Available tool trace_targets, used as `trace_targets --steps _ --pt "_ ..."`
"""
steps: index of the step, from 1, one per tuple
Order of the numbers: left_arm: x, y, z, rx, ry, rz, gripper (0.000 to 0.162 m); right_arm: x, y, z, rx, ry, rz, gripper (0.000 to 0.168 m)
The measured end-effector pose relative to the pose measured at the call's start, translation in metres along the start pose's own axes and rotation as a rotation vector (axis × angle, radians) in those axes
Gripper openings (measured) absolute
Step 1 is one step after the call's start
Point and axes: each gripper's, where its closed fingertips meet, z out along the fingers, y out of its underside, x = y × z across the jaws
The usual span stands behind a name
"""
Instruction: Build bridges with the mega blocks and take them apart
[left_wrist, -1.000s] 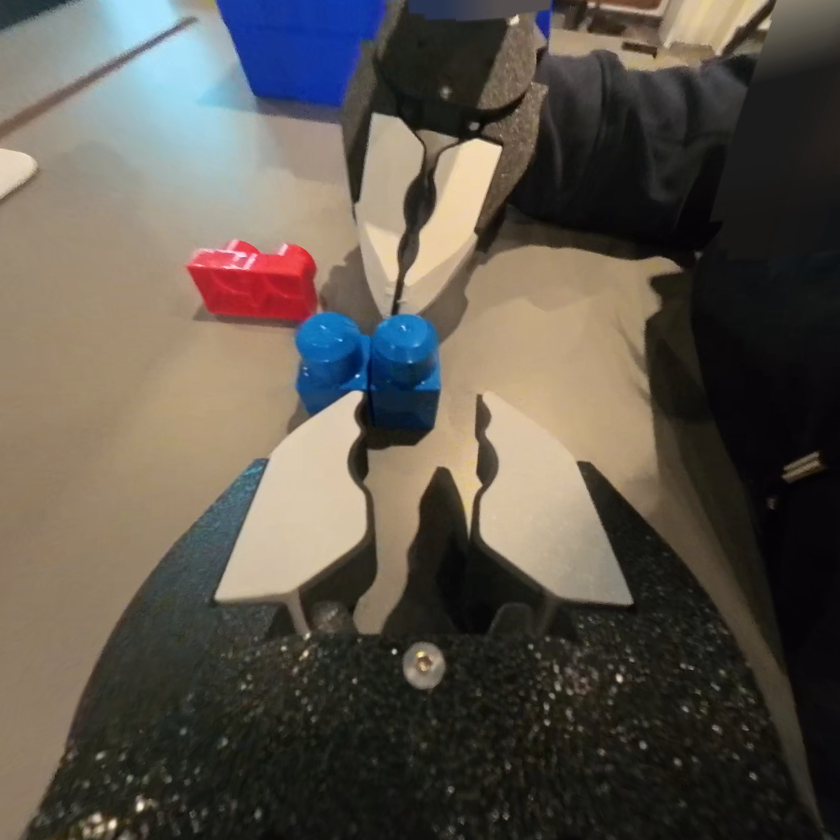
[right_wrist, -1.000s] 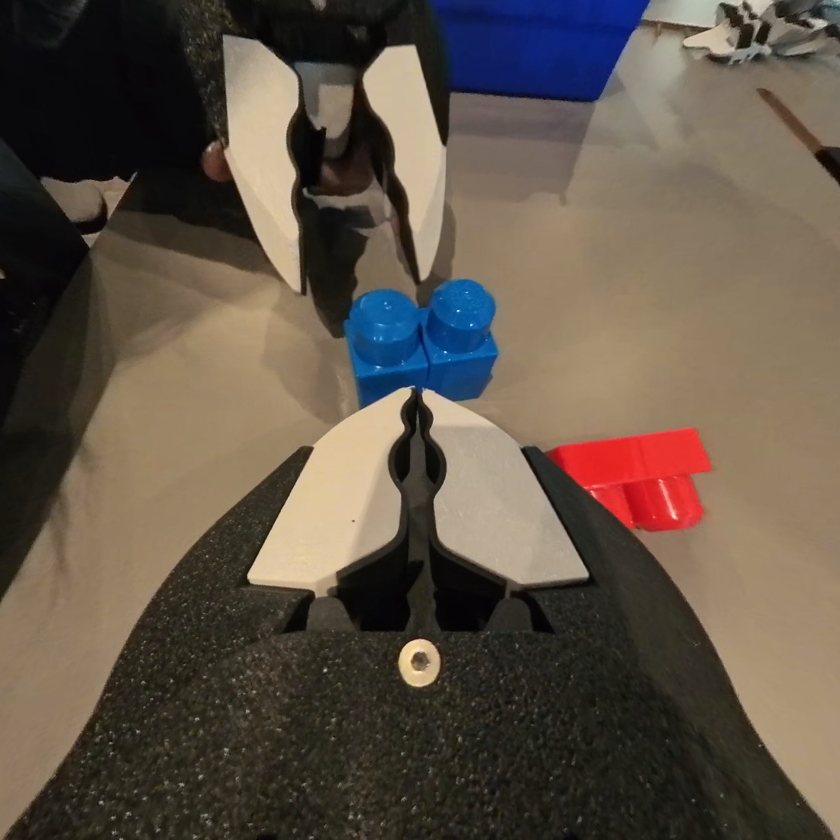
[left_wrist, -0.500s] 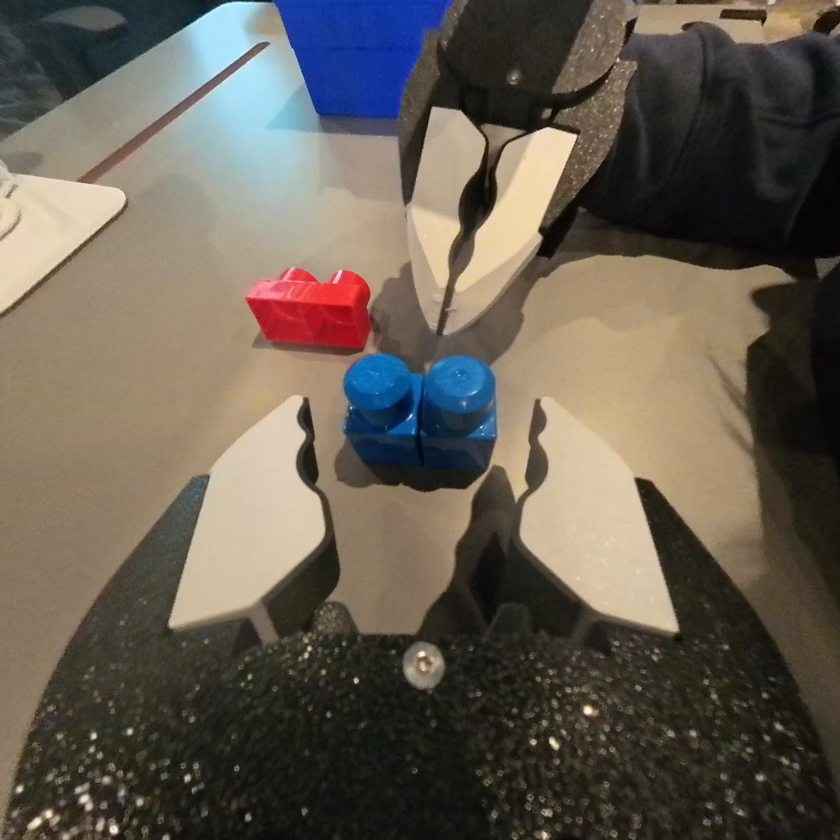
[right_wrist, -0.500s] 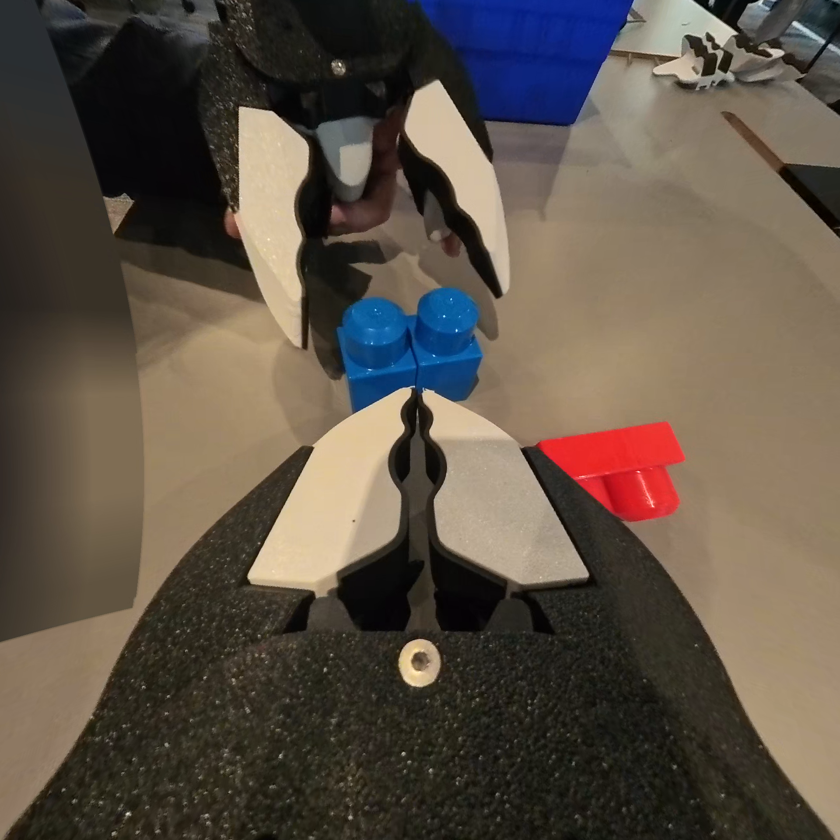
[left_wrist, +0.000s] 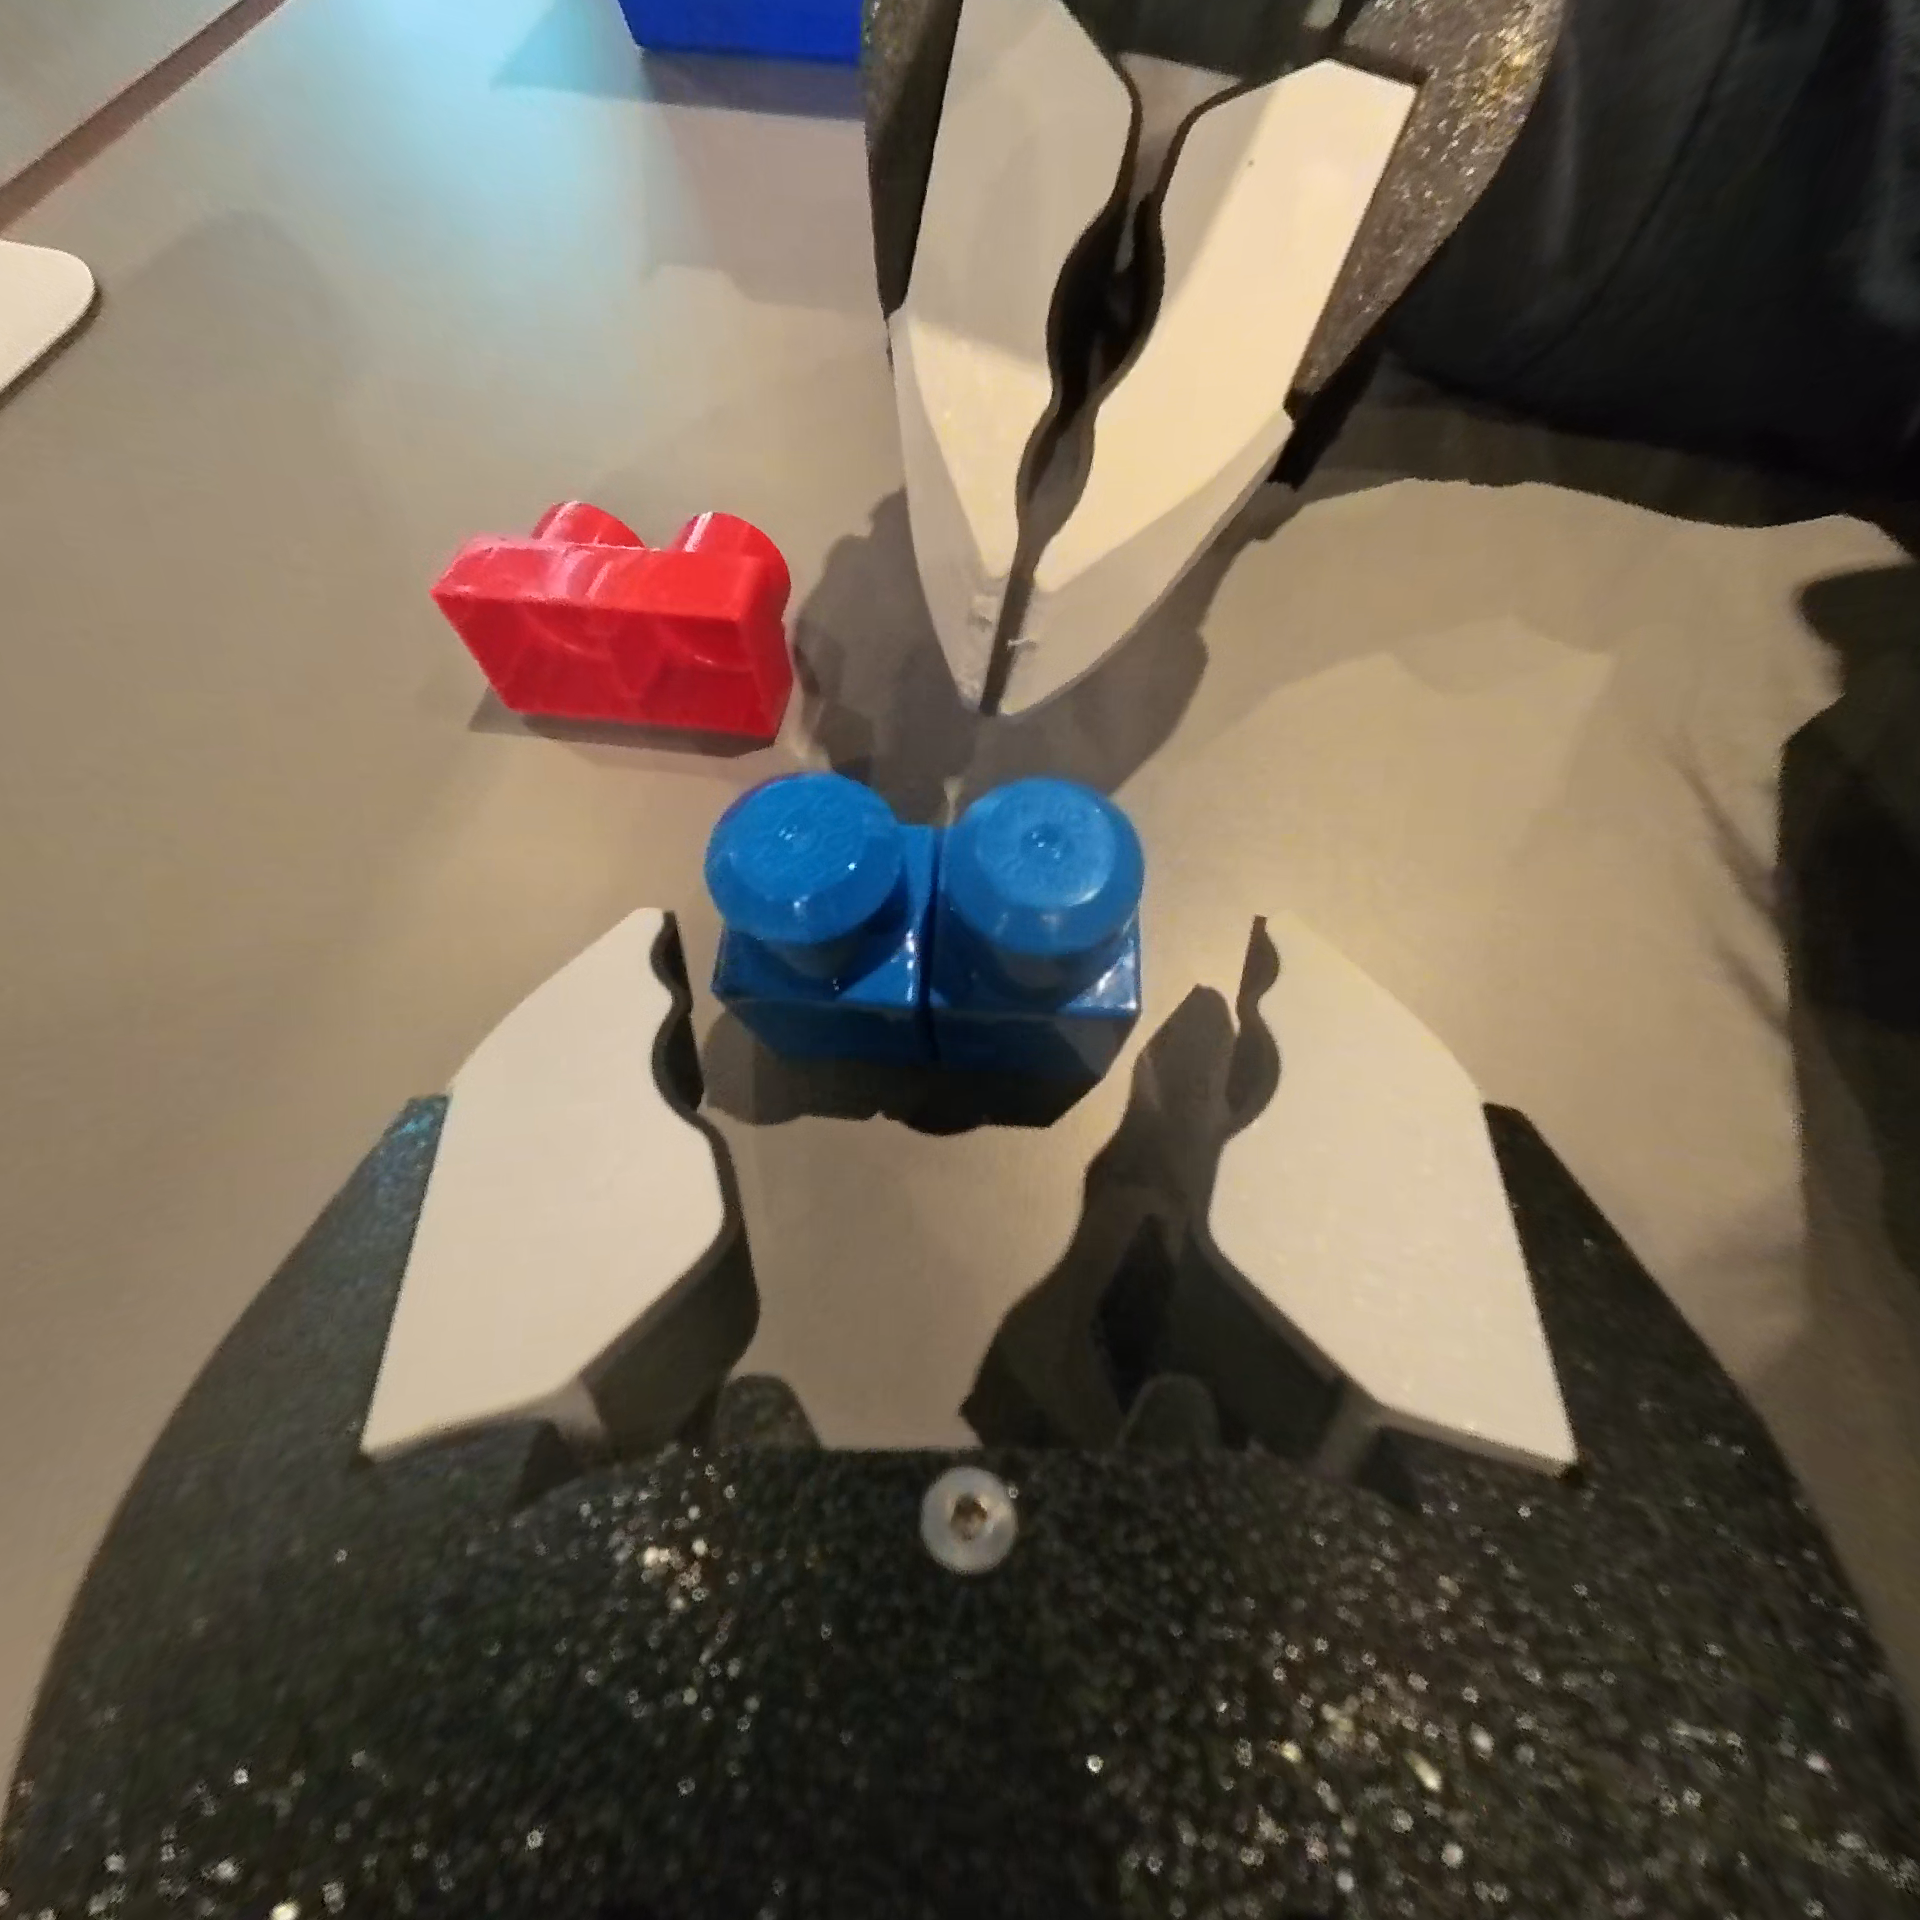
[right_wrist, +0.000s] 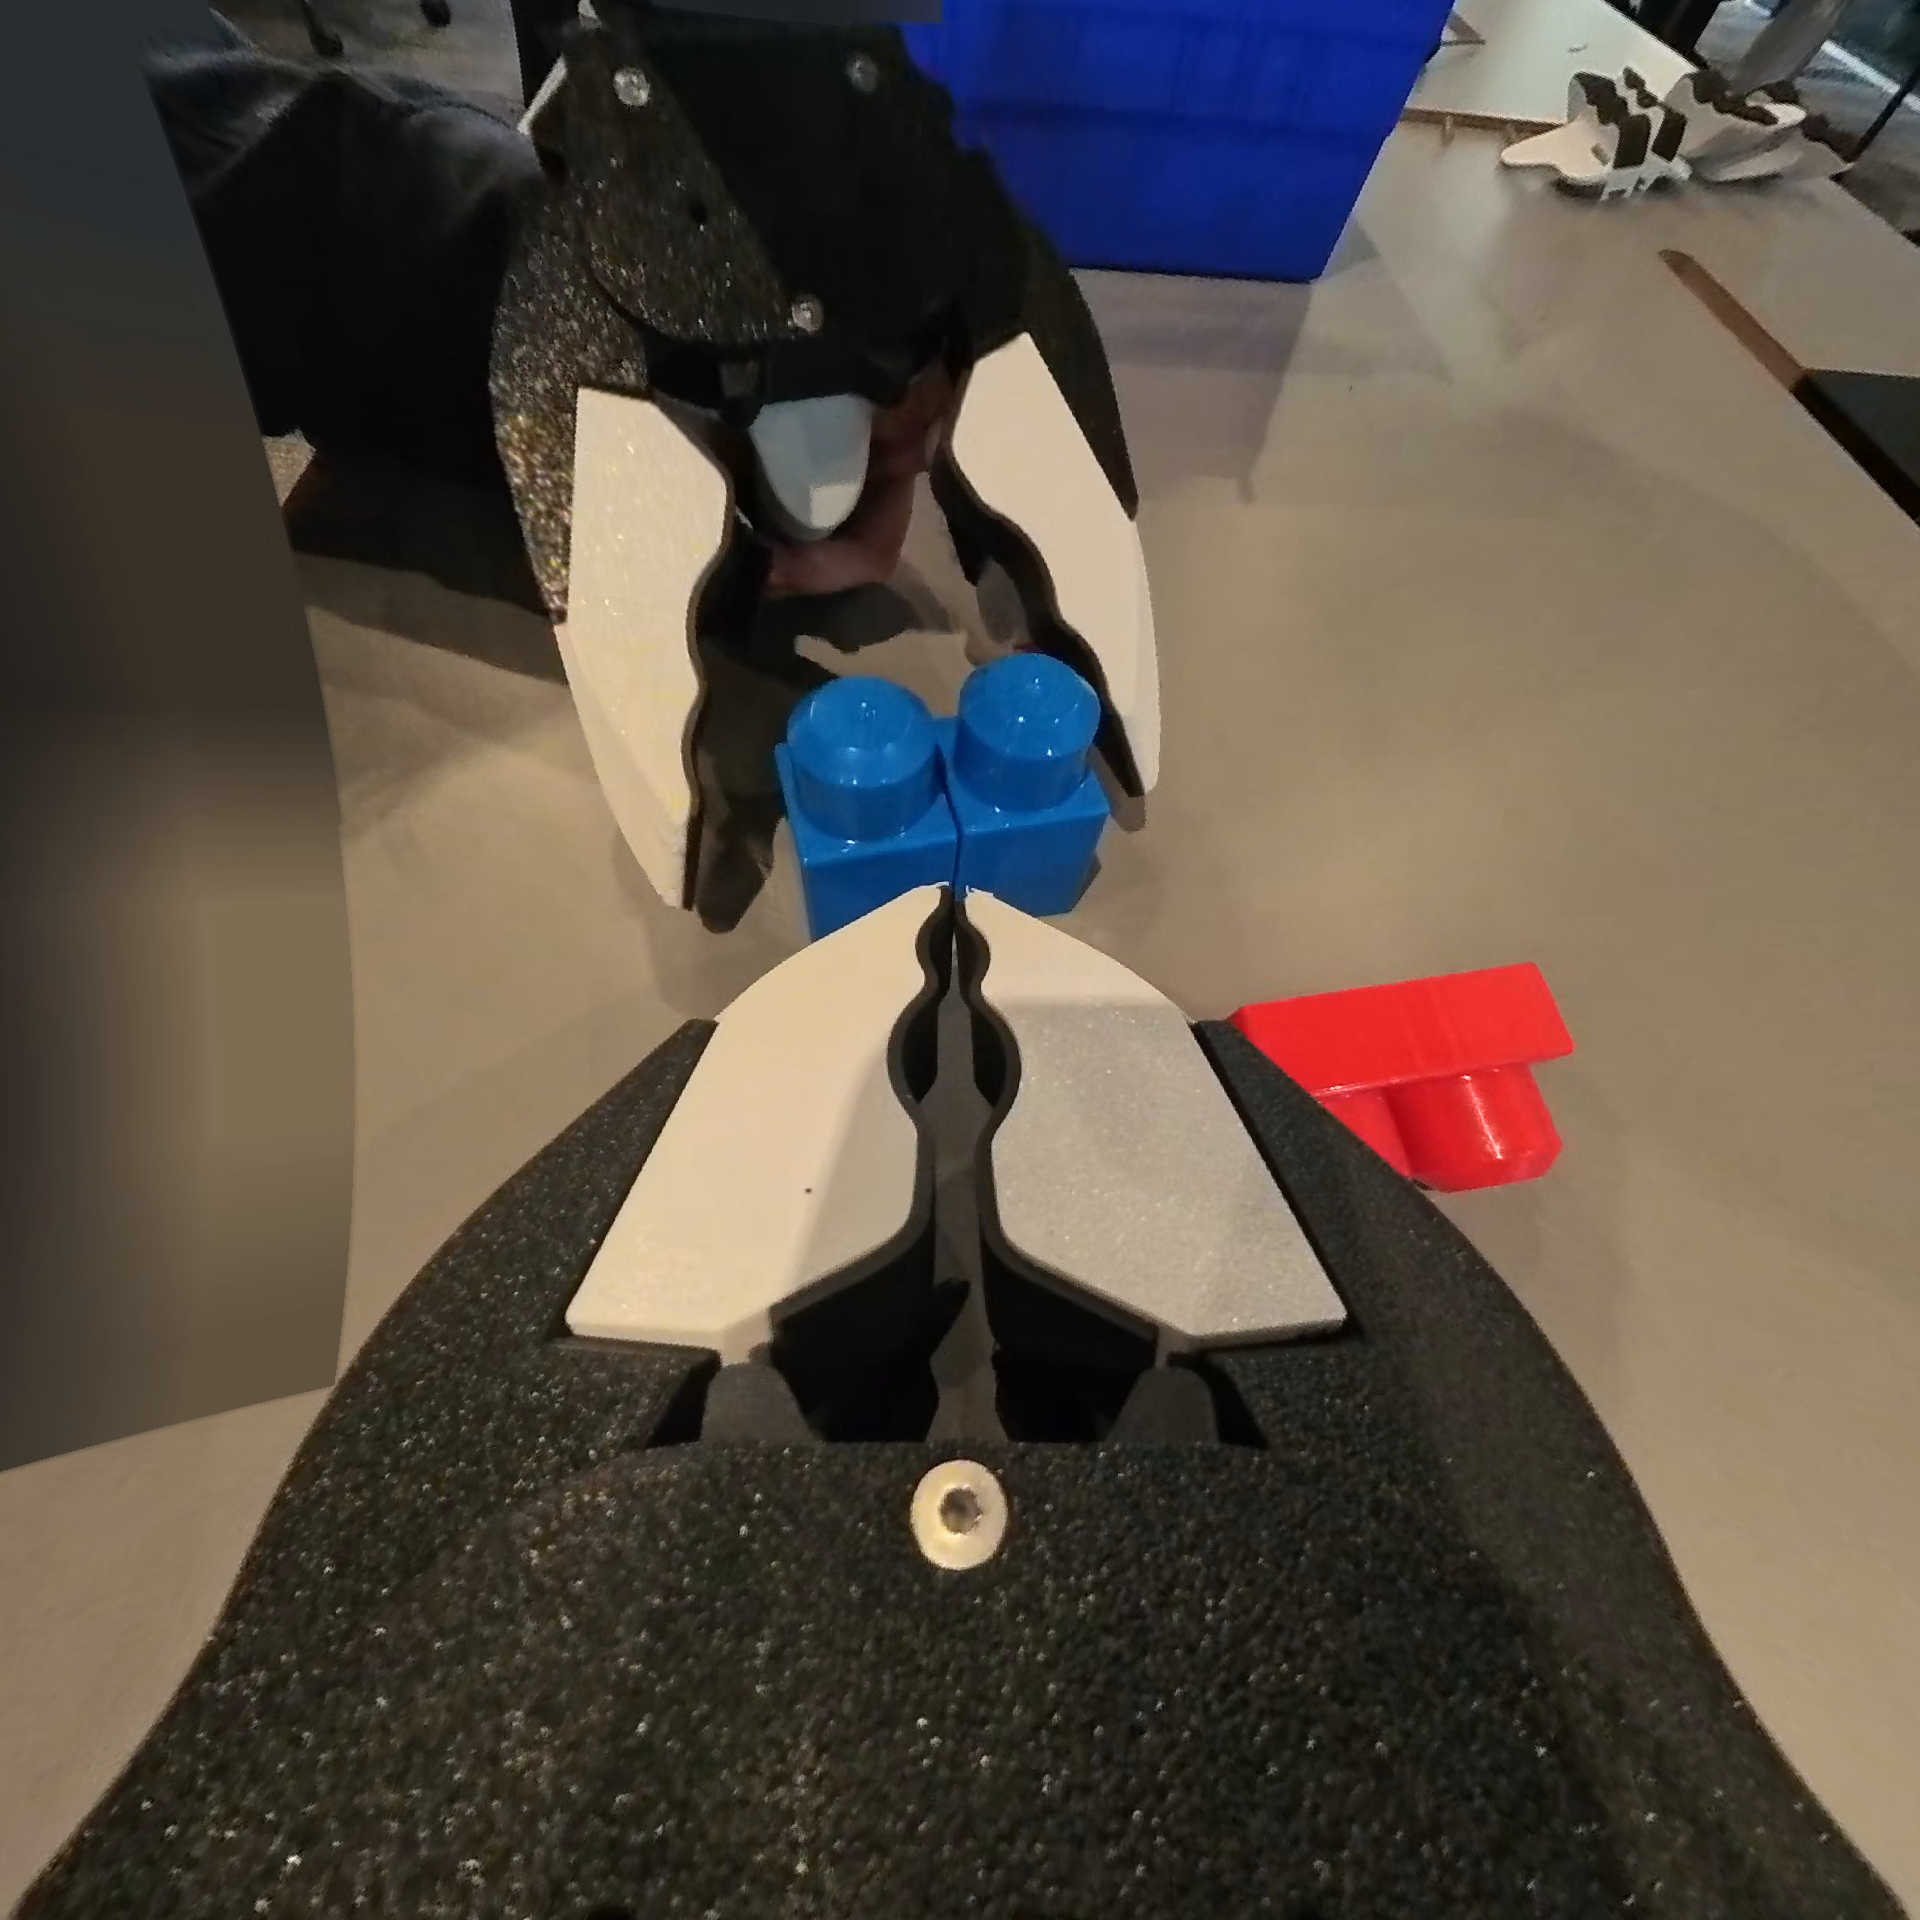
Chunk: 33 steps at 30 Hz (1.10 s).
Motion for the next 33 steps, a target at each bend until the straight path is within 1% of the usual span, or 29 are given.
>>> trace_targets --steps 6,10,13,15,19,27,33 --pt "-0.004 -0.003 -0.005 -0.048 -0.034 -0.006 0.107 0.0 0.0 -0.001 0.002 0.0 0.001 0.0" --pt "-0.005 -0.006 -0.012 -0.09 0.005 -0.017 0.105 0.001 -0.002 -0.003 0.009 0.004 0.0 0.0" --pt "-0.002 -0.004 -0.011 -0.175 0.066 -0.002 0.102 0.0 -0.002 -0.004 0.009 0.003 0.0 0.0" --pt "0.001 -0.001 -0.009 -0.247 0.099 0.013 0.102 0.0 -0.003 -0.004 0.011 0.002 -0.001 0.0" --pt "0.0 0.0 -0.005 -0.328 0.097 0.047 0.104 -0.001 -0.003 -0.004 0.013 -0.003 -0.001 0.0" --pt "-0.002 0.008 -0.001 -0.373 0.085 0.059 0.104 -0.001 -0.003 -0.007 0.018 -0.001 -0.002 0.0" --pt "-0.001 0.007 0.001 -0.346 0.078 0.062 0.102 -0.001 -0.003 -0.007 0.017 -0.002 -0.004 0.0"
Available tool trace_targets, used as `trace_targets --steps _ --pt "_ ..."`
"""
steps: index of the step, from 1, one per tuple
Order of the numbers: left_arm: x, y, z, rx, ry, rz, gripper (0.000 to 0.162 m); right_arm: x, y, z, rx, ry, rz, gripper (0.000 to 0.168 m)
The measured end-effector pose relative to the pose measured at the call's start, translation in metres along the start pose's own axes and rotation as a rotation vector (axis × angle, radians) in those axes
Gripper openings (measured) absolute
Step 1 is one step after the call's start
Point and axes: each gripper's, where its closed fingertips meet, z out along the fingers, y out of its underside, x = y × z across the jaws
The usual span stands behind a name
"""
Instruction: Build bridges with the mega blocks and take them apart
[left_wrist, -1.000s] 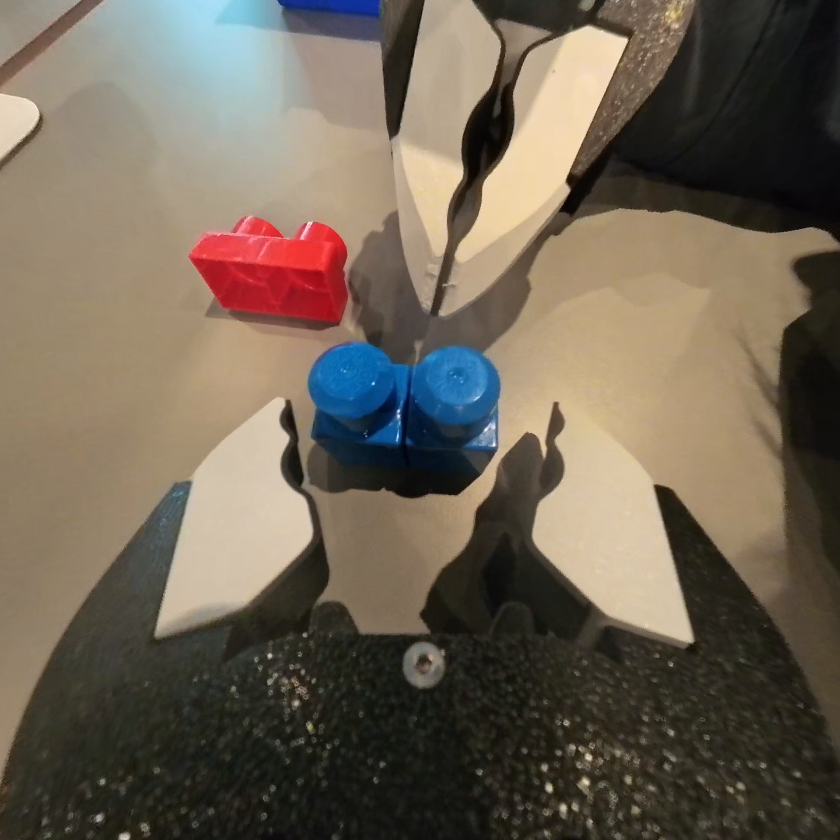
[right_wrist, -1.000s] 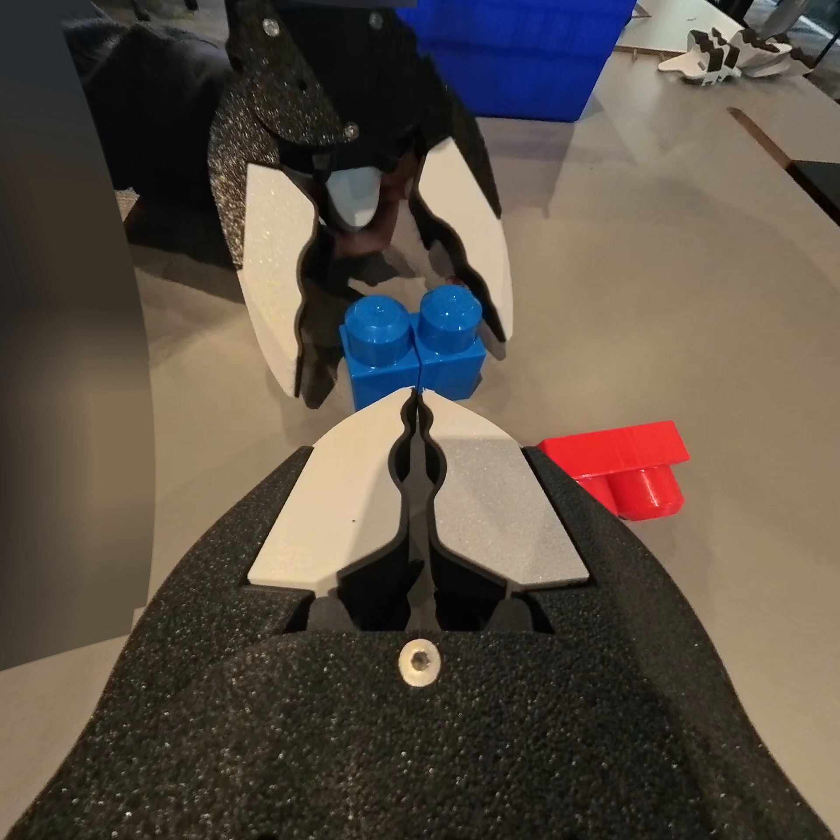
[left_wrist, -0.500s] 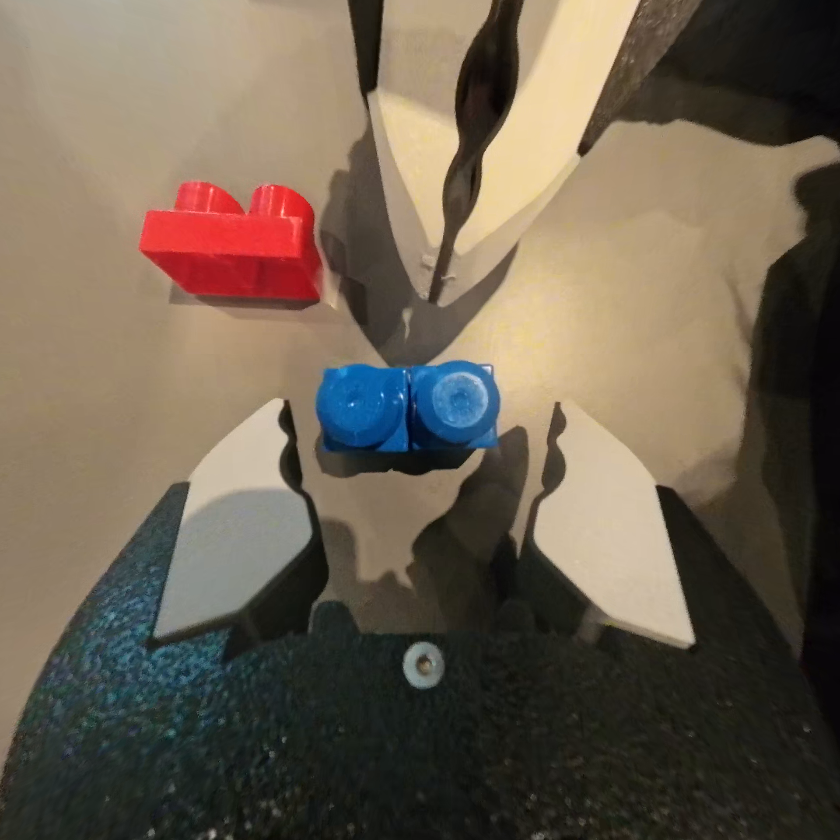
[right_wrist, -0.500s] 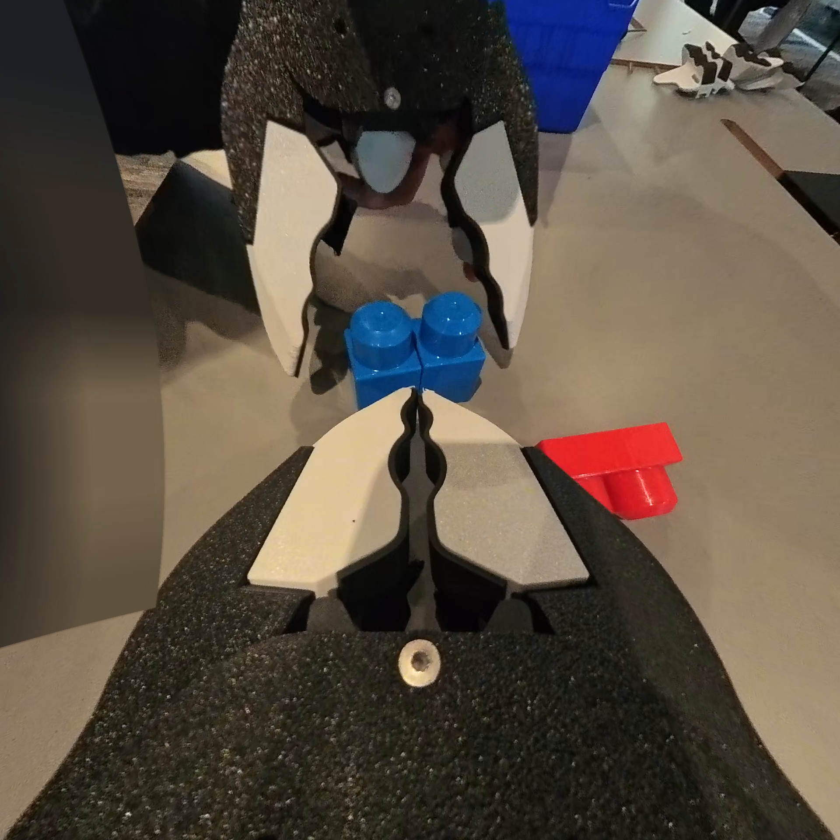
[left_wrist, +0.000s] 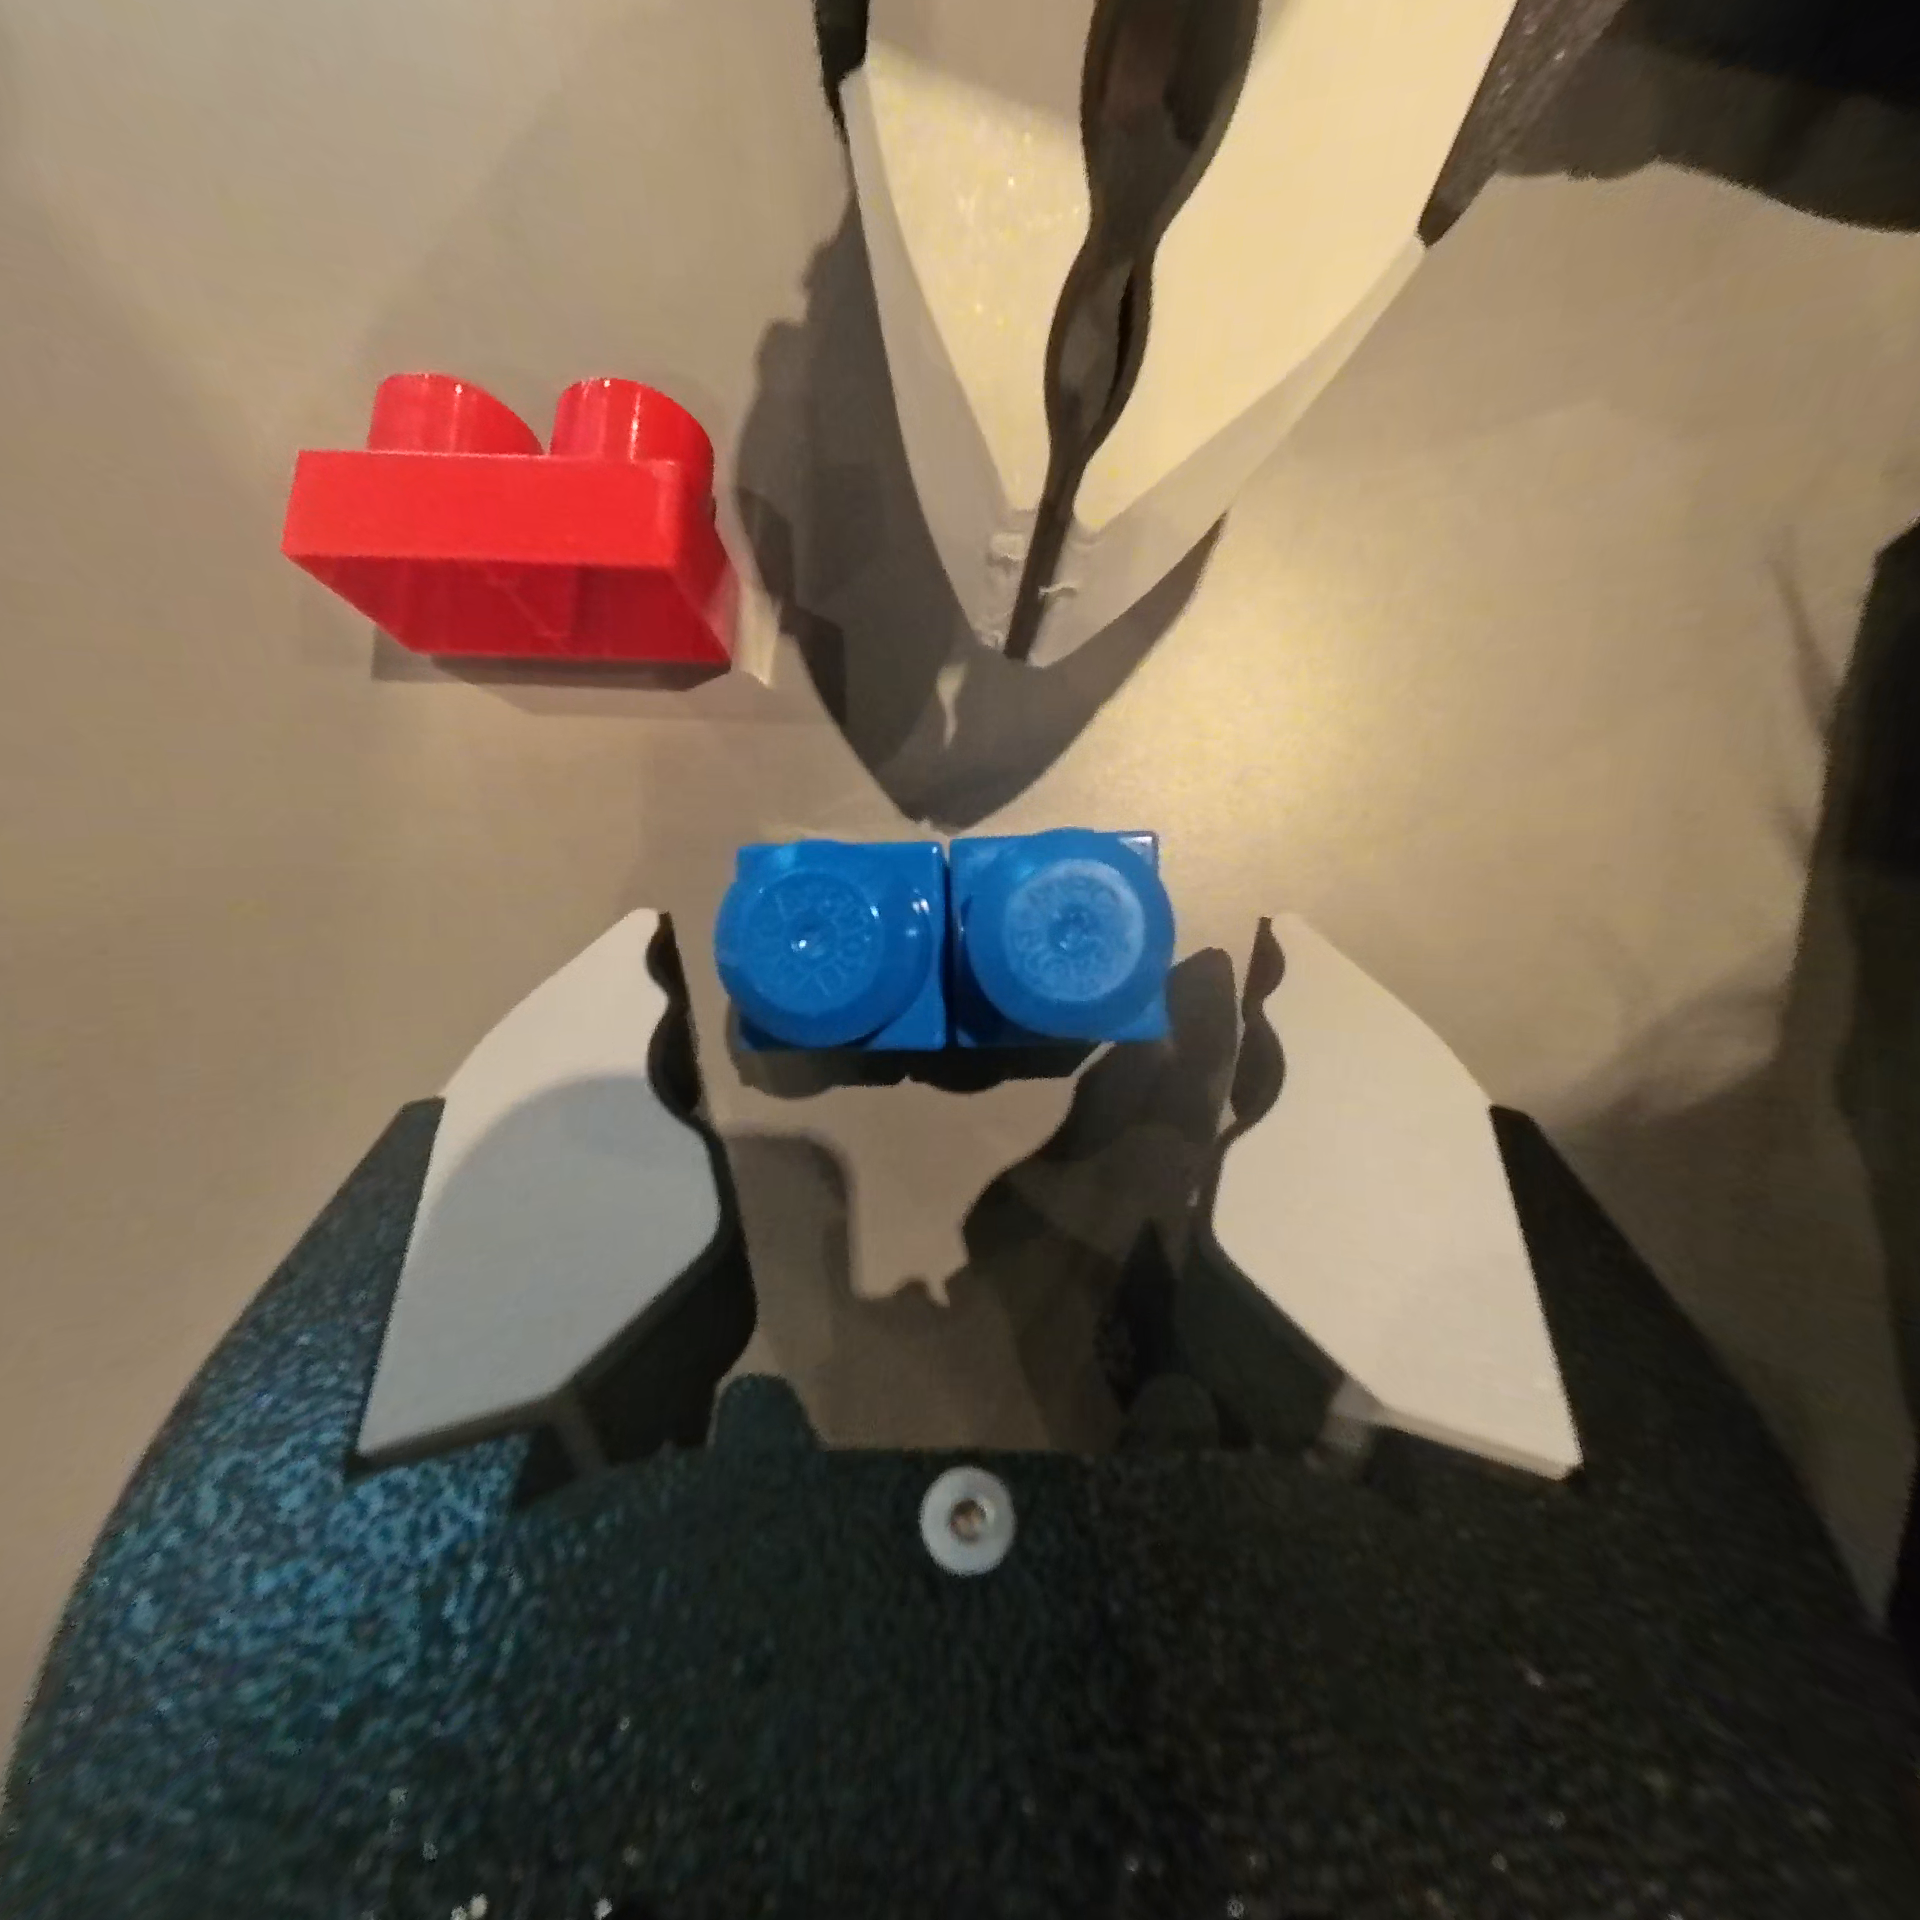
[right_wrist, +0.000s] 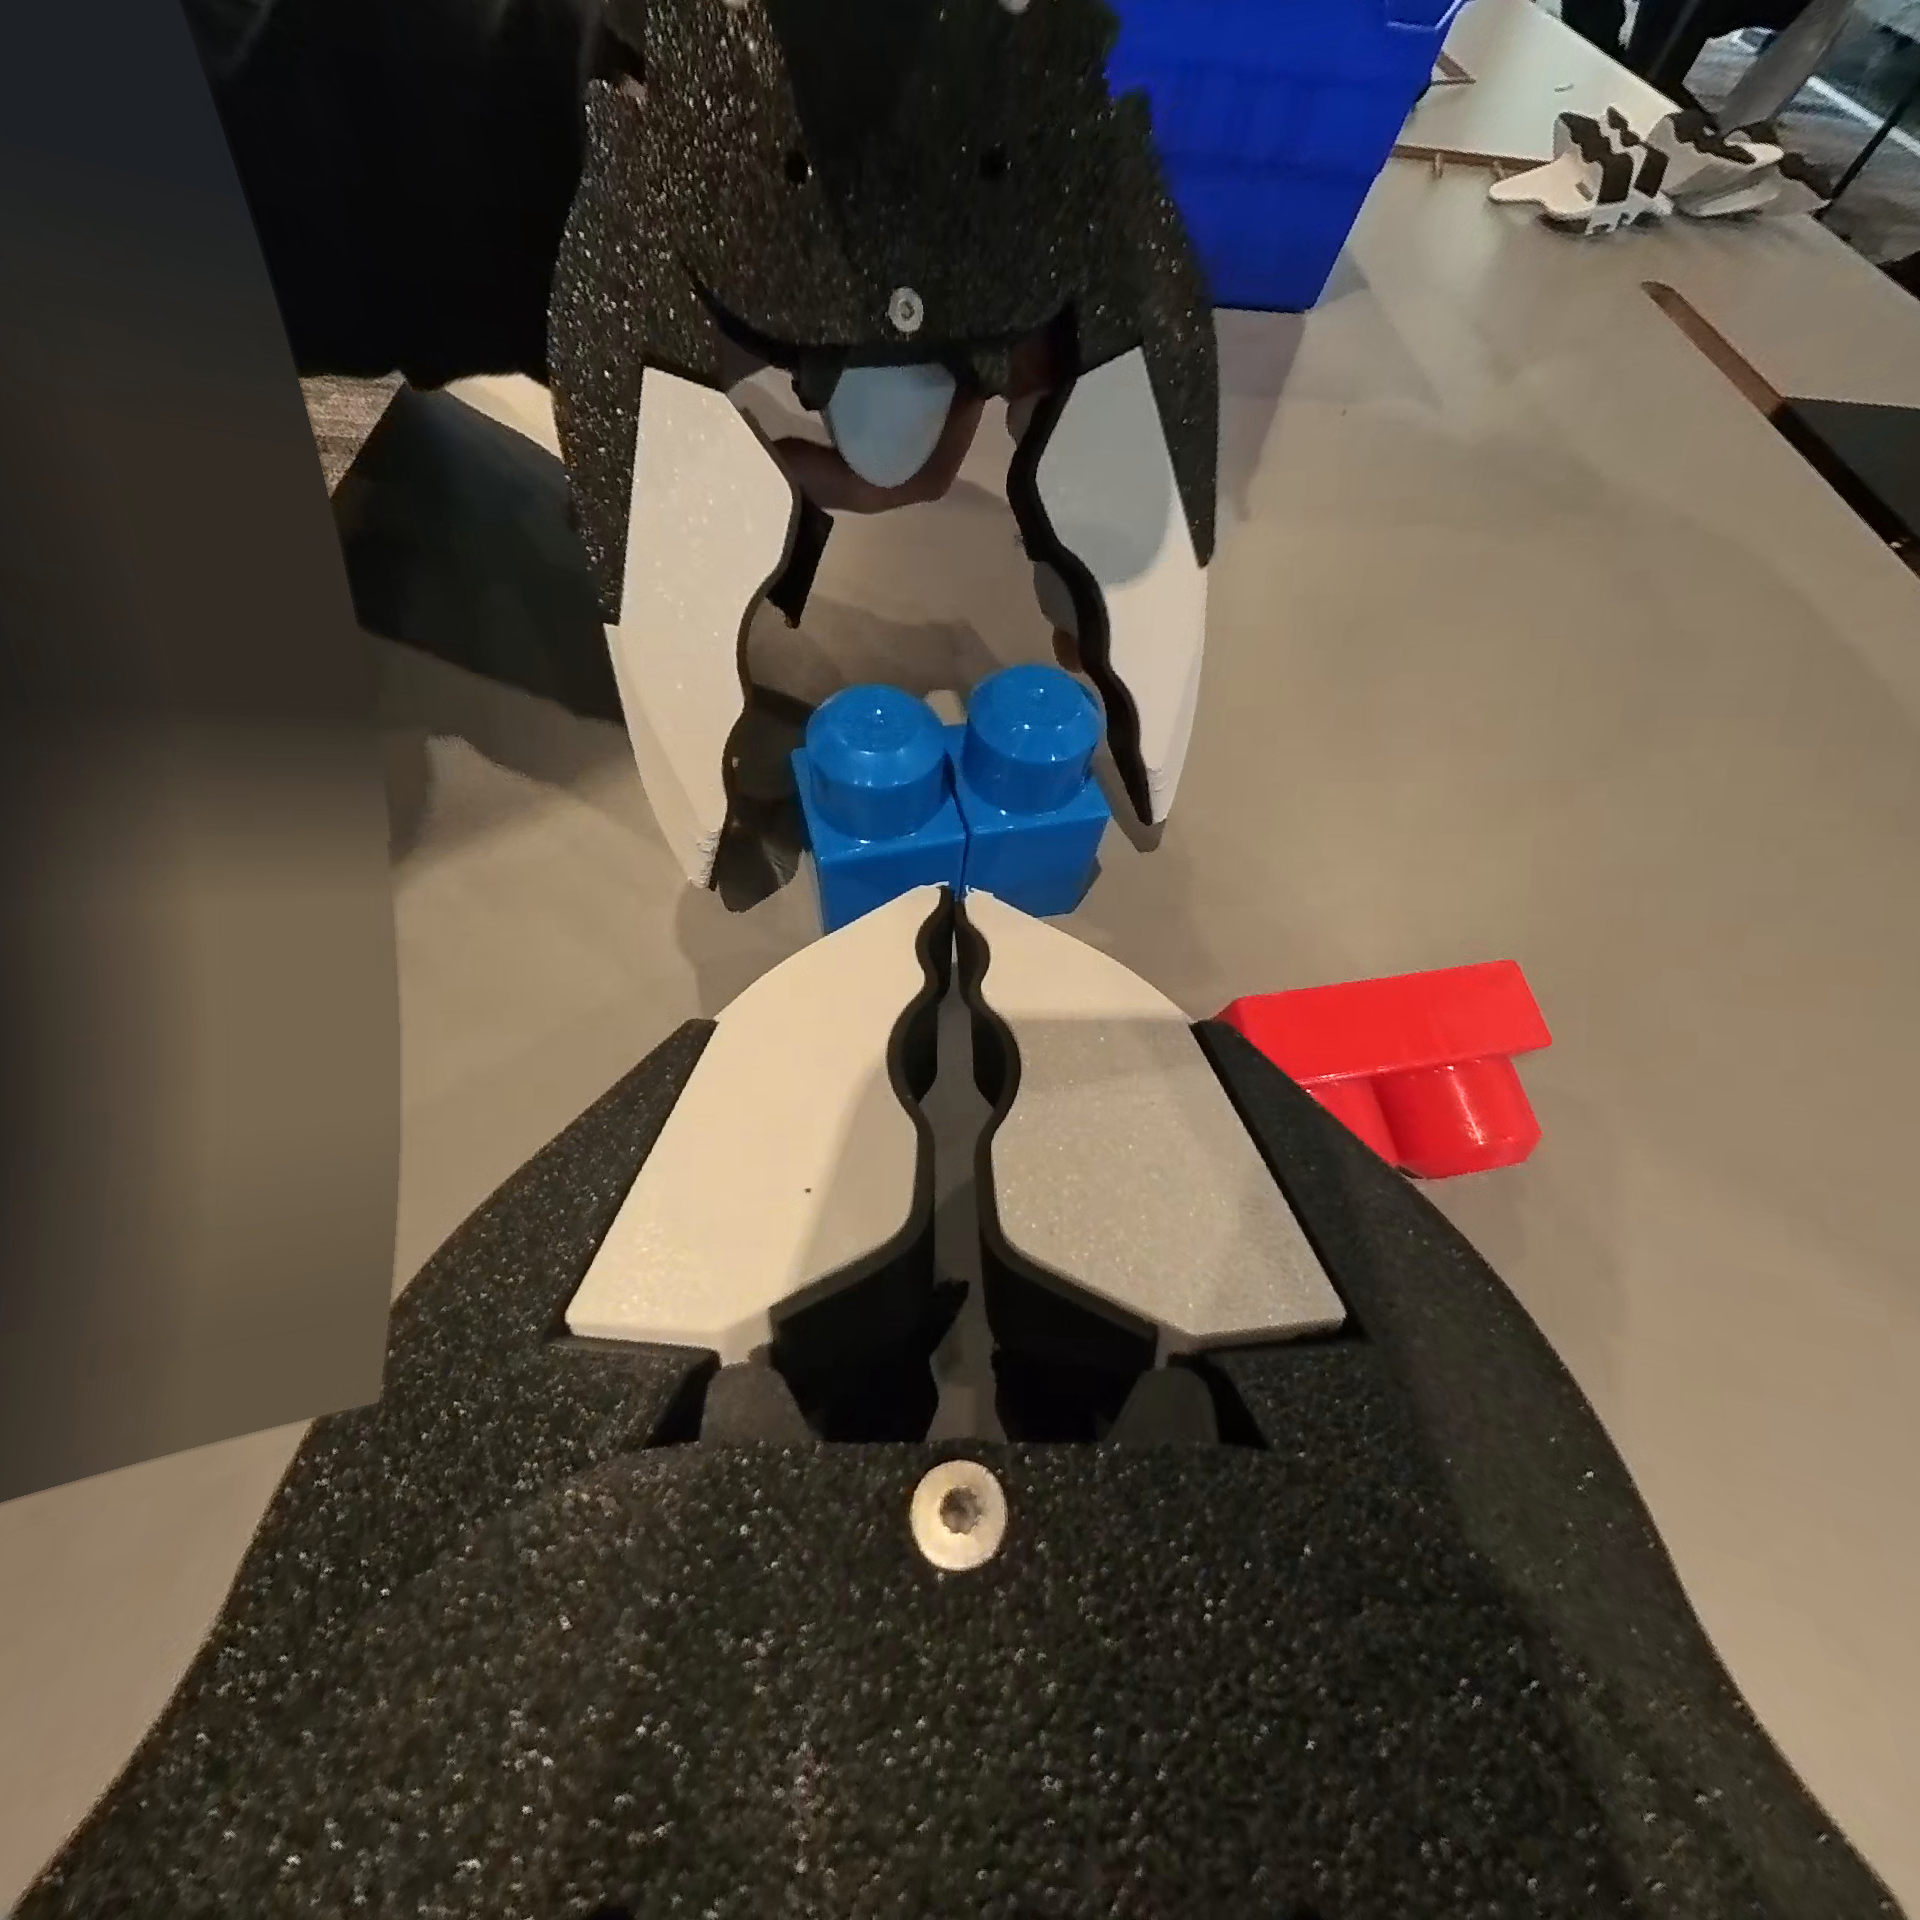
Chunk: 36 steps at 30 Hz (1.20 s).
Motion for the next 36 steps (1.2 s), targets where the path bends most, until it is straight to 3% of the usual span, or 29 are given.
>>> trace_targets --steps 17,36 --pt "-0.002 -0.002 -0.004 0.181 -0.023 -0.02 0.088 0.004 0.0 -0.004 0.008 0.016 0.006 0.0" --pt "-0.001 0.0 0.008 0.199 0.004 -0.02 0.08 0.042 -0.011 -0.034 0.166 0.204 0.069 0.0"
